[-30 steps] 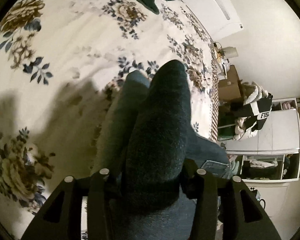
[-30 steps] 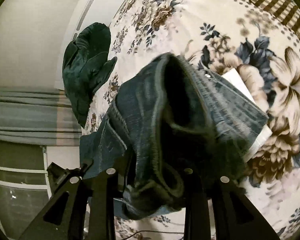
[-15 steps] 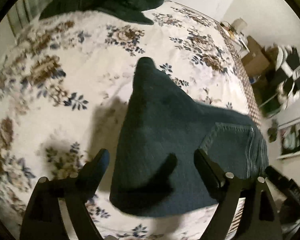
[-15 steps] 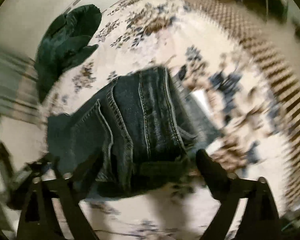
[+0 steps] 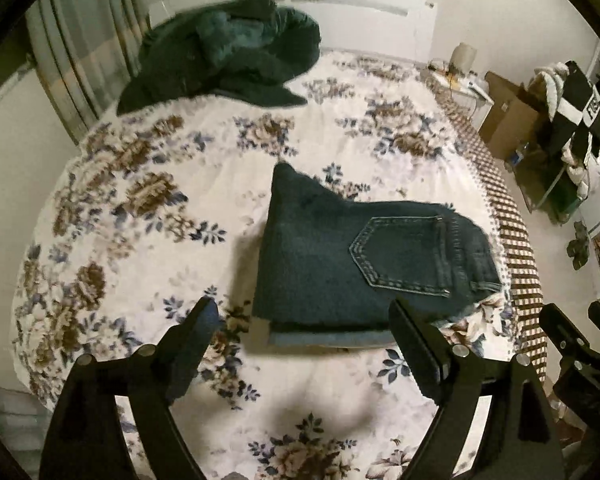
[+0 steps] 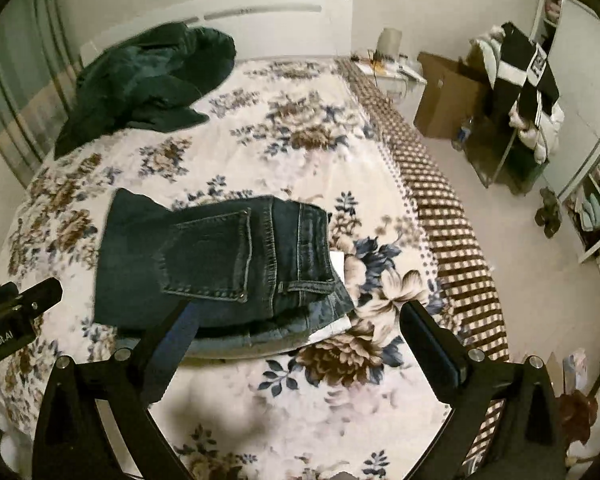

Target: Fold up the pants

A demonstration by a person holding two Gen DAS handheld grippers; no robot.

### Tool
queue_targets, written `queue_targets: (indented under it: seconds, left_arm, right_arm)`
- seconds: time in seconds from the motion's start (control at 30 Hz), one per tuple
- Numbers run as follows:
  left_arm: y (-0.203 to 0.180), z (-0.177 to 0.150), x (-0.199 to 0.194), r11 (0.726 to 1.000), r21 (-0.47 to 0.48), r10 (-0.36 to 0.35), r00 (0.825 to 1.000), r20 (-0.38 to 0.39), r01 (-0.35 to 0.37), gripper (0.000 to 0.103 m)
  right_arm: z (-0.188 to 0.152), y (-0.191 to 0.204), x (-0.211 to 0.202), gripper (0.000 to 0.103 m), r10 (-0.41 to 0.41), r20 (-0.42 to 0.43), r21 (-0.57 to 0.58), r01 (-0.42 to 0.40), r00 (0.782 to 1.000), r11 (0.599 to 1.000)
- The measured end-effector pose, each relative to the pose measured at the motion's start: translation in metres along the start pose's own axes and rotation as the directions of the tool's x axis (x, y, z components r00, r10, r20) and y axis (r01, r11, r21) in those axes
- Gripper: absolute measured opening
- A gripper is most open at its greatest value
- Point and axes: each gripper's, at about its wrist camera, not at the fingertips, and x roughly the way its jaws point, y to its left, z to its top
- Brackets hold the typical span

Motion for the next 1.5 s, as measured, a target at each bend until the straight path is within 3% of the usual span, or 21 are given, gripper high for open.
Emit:
queue_targets:
  seconds: [0.23,0.5,0.87,0.97,1.03,1.07,1.5]
  left_arm:
    - [-0.009,-0.03,-0.086,1.0,-0.004,0.018,0.995,0.095,-0.018,0.087]
    - [-0.019,-0.078,-0.182,0.998,-0.022,0.06,0.976,0.207,-0.057,0.087]
    - [-0.029,-0.118,-0.249,0.996,-0.05,0.087,0.957,0.275,-0.076,0.087]
    - [-0.03,-0.121,-0.258,0.997,-0.043,0.081,0.953,0.293,-0.072,0.088]
    - [-0.029,-0.125,-0.264,0.996,-0.037,0.085,0.949,0.303,-0.078,0.1]
    - [-0.028,-0.125,-0.266,0.996,-0.036,0.084,0.947,0.309,-0.077,0.101]
    - [-0.019,-0.134,-0.279,0.995,-0.034,0.101,0.94,0.326,-0.095,0.101]
  right_arm:
    - [-0.024,-0.012,-0.103,0.102,0.053,0.09,-0.008,-0.053,0.994,0.999]
    - [-0.066,-0.038,-0.228,0.102,0.1,0.205,-0.029,-0.096,0.974,0.995]
    - [-0.123,-0.078,-0.349,0.102,0.14,0.279,-0.05,-0.131,0.95,0.99]
    - [-0.129,-0.081,-0.369,0.102,0.144,0.287,-0.05,-0.135,0.947,0.99]
    - [-0.132,-0.081,-0.38,0.102,0.143,0.297,-0.054,-0.133,0.944,0.99]
    - [-0.132,-0.08,-0.384,0.102,0.142,0.299,-0.057,-0.13,0.944,0.99]
    - [-0.125,-0.061,-0.402,0.103,0.14,0.316,-0.075,-0.122,0.938,0.99]
